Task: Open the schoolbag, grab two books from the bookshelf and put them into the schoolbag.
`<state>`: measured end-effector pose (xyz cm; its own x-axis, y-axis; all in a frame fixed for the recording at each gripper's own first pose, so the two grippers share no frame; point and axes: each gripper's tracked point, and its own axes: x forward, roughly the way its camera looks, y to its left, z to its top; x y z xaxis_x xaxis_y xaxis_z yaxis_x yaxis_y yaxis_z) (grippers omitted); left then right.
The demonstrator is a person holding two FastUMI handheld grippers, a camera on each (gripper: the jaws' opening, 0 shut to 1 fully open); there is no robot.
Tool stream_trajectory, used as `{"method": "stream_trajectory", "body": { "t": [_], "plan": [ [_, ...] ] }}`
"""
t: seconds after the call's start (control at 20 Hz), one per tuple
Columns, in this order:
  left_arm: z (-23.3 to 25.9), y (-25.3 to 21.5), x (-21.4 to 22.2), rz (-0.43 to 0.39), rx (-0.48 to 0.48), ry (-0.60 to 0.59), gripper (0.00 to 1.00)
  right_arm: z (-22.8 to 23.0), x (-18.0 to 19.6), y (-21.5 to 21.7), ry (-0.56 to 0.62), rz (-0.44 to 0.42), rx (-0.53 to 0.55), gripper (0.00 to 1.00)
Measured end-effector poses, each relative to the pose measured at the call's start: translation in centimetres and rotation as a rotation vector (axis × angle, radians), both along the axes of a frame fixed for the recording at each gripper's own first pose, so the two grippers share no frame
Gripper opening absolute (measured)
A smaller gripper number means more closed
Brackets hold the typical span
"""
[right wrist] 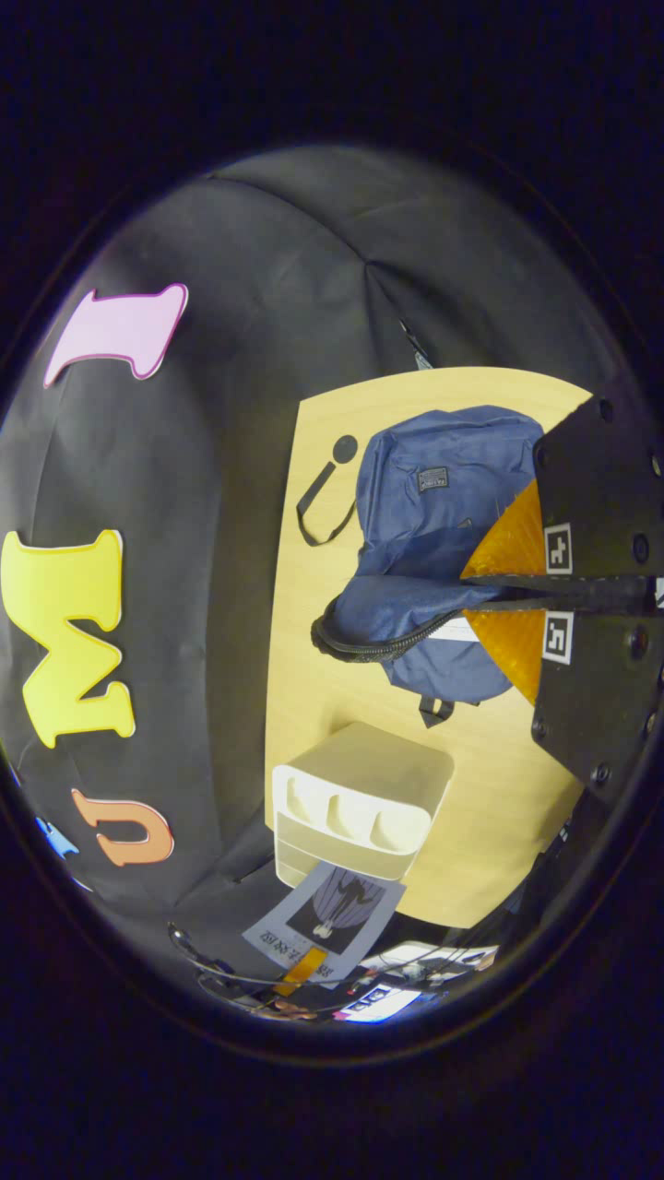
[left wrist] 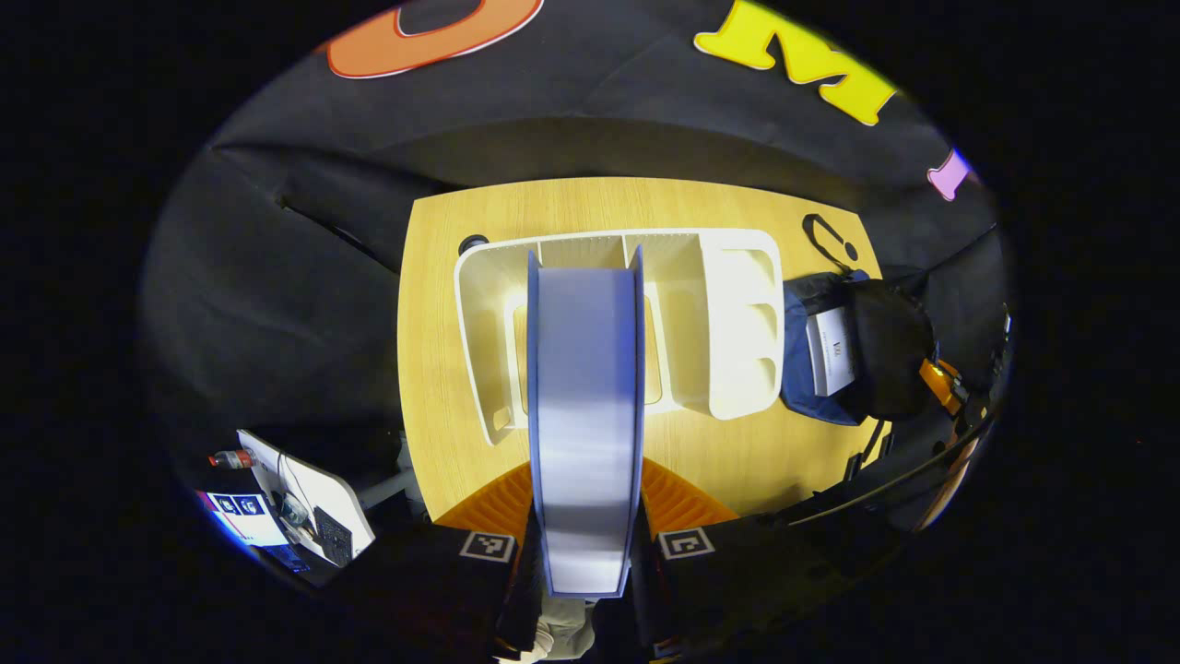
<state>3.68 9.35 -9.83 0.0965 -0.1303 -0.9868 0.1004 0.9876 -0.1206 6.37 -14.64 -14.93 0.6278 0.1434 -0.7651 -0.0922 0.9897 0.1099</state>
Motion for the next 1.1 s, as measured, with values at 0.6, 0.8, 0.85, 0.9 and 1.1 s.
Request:
{"method": "stream_trajectory", "body": {
  "t": [0.6, 0.8, 0.85, 0.9, 1.1],
  "plan": [
    [9.7, -6.7, -2.0, 0.055, -0.264, -0.179, 0.42, -0.2, 0.1, -0.1, -0.007, 0.001, 0.021, 0.0],
    [10.0, -11.8, -2.4, 0.095, -0.448, -0.149, 0.46, -0.2, 0.0, -0.9, -0.006, -0.012, 0.015, 0.03],
    [10.0, -13.2, -2.4, 0.101, -0.495, -0.141, 0.4, -0.3, 0.0, -1.1, -0.007, -0.014, 0.012, 0.0],
    [9.8, -14.6, -2.6, 0.111, -0.539, -0.13, 0.45, -0.3, 0.1, -1.3, -0.006, -0.017, 0.011, 0.0],
    [9.0, -20.4, -2.5, 0.16, -0.724, -0.099, 0.39, -0.5, 0.1, -1.8, 0.0, -0.019, 0.005, 0.0]
  ]
}}
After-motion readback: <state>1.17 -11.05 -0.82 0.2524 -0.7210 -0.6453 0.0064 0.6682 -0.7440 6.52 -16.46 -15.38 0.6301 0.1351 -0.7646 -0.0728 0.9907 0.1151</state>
